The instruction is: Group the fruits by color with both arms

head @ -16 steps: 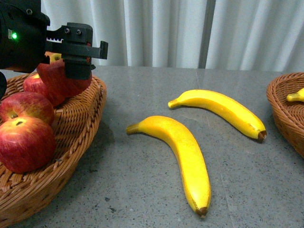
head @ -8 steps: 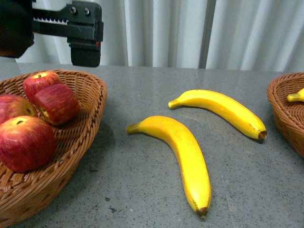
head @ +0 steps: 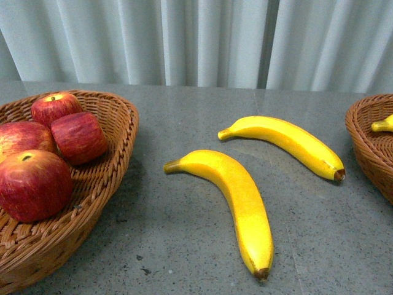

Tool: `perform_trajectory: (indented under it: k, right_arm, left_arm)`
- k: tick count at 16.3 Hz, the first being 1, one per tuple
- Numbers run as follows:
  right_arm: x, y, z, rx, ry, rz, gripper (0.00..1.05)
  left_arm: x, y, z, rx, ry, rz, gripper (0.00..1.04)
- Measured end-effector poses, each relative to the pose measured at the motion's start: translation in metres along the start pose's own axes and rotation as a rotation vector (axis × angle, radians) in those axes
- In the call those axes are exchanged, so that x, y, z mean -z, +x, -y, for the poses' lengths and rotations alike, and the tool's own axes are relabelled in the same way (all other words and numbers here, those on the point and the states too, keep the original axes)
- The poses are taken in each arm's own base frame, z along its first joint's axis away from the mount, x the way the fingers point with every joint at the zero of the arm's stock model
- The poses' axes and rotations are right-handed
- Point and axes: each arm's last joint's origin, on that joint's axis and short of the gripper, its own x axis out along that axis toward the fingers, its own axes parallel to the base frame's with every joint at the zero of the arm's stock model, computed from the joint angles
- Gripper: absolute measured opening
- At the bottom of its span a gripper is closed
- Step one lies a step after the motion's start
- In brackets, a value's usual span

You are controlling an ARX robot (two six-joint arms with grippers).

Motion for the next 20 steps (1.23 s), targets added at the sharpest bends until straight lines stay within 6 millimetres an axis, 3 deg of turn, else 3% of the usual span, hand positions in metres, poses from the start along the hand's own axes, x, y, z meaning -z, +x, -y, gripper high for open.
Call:
perform_trajectory:
  k: [1, 3, 5, 9, 10, 17, 20]
  right_arm:
    - [0.000, 0.000, 0.000, 0.000, 0.000, 0.000, 0.98]
    - [0.000, 0.000, 0.000, 0.000, 0.000, 0.000, 0.98]
    - [0.000, 0.000, 0.000, 0.000, 0.000, 0.000, 0.98]
    - [0.000, 0.000, 0.000, 0.000, 0.000, 0.000, 0.98]
    - [0.000, 0.000, 0.000, 0.000, 0.000, 0.001, 0.98]
    - [0.000, 0.000, 0.000, 0.000, 0.000, 0.001, 0.98]
    - [0.000, 0.000, 0.000, 0.000, -0.001, 0.001, 0.98]
  left_arm:
    - [0.004, -0.007, -0.007, -0.072, -0.027, 0.051, 0.90]
    - [0.038, -0.031, -0.037, -0.130, -0.026, 0.048, 0.64]
    - [0.061, -0.044, -0.054, -0.140, -0.022, 0.034, 0.43]
    - [0.084, -0.063, -0.070, -0.127, -0.023, 0.037, 0.06]
    - [0.090, -0.069, -0.075, -0.134, -0.023, 0.037, 0.02]
    - [0.119, -0.097, -0.098, -0.130, -0.024, 0.031, 0.01]
    - [0.124, -0.103, -0.096, -0.124, -0.023, 0.033, 0.01]
